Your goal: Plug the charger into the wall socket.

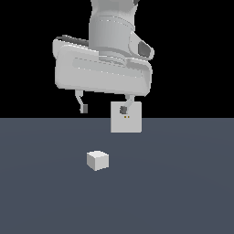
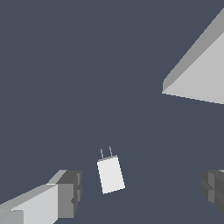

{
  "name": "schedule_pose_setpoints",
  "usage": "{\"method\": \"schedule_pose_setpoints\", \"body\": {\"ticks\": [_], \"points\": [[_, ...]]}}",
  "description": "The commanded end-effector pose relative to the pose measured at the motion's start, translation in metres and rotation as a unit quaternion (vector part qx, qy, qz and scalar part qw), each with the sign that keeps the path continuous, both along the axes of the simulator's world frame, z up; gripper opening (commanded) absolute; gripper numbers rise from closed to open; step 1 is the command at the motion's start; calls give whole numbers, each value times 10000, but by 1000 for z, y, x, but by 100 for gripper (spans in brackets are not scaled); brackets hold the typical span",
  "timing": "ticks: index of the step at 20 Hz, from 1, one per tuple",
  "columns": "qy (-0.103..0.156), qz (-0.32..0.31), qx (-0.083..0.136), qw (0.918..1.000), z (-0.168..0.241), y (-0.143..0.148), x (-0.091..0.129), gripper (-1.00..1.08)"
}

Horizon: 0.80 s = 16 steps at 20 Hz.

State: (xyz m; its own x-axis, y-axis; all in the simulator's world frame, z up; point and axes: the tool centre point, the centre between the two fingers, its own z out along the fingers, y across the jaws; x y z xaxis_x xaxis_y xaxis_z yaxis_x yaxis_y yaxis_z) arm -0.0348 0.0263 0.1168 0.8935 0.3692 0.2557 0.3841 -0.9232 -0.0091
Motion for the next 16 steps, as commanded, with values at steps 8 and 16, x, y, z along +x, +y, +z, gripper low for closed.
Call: {"method": "schedule_pose_setpoints", "body": {"ticks": [8,16], "points": [[-373,632,168,9972,-28,8,-13,100],[-593,1019,284,9926,-45,13,-20,100]]}}
